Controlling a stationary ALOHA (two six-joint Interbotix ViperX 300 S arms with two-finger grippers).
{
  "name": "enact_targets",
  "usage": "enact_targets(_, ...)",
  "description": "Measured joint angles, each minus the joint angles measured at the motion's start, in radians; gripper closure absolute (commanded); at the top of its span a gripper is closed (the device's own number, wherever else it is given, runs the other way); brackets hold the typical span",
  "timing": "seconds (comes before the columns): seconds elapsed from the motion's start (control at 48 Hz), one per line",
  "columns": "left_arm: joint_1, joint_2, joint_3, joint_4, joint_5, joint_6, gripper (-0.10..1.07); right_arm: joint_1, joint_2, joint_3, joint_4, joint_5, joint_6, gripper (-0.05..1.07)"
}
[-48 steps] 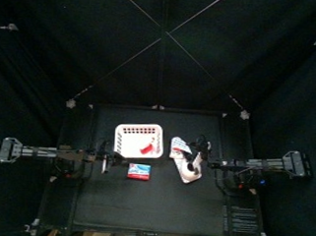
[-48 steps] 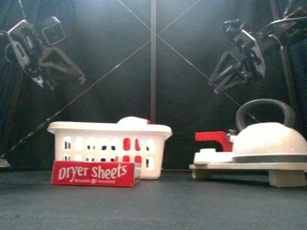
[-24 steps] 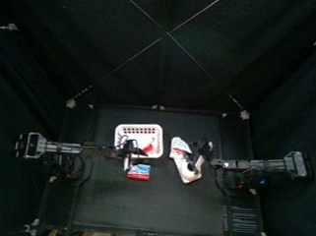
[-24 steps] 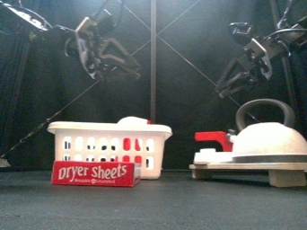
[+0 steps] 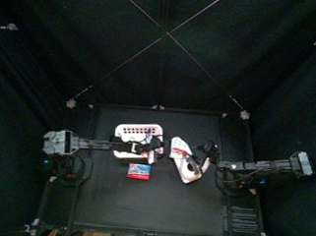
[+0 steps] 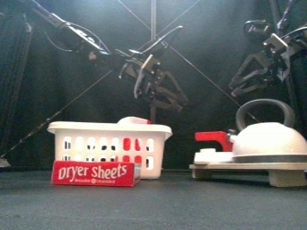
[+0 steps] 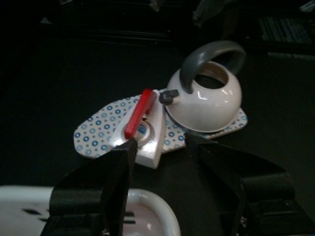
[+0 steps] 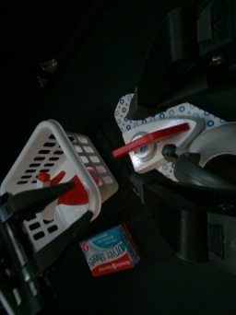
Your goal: Grab iron
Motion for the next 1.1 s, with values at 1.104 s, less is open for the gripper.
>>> enact_targets(1.104,0.0,0.241,-0.225,0.08,0.132,0.002,0.13,0.002,0.0,0.0,0.003,0.0,-0.002,0.17)
